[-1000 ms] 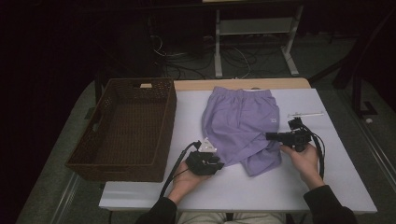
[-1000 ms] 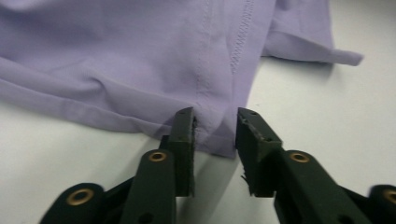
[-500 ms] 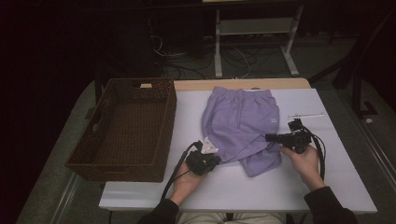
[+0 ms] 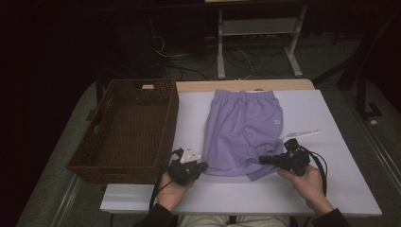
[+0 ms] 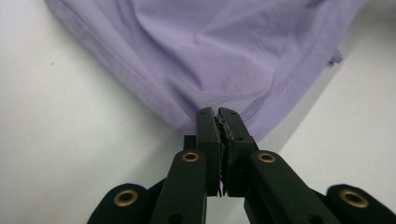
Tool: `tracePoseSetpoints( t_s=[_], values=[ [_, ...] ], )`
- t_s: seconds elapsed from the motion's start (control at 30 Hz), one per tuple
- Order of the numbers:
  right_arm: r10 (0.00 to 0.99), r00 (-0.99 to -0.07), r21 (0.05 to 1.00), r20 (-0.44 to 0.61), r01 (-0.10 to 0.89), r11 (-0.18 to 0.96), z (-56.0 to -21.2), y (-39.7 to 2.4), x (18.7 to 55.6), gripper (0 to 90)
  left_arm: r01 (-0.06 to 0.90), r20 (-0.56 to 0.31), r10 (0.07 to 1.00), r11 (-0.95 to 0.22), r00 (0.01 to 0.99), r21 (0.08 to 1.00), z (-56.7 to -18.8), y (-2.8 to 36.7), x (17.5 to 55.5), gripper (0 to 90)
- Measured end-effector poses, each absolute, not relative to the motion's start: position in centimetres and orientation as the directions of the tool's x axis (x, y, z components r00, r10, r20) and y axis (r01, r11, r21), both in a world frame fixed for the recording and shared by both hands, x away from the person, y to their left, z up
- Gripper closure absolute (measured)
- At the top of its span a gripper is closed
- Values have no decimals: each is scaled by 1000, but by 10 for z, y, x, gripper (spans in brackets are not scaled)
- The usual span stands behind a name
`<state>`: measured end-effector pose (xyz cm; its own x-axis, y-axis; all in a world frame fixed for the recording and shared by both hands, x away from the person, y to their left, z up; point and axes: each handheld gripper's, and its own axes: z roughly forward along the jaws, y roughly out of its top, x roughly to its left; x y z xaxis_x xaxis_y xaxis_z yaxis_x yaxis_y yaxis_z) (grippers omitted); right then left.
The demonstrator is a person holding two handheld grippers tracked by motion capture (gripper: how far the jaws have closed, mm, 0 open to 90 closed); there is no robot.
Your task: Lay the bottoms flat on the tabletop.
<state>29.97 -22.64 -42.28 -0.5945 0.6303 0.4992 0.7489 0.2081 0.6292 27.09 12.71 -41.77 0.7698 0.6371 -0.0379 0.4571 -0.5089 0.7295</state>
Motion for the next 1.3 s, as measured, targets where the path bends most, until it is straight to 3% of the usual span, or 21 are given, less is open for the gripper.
tracePoseSetpoints(
  t_s=[1.3],
  values=[
    [439, -696, 508, 568, 717, 478, -447, -164, 257, 892, 447, -61, 595, -528, 802, 722, -414, 197, 215, 877]
  ],
)
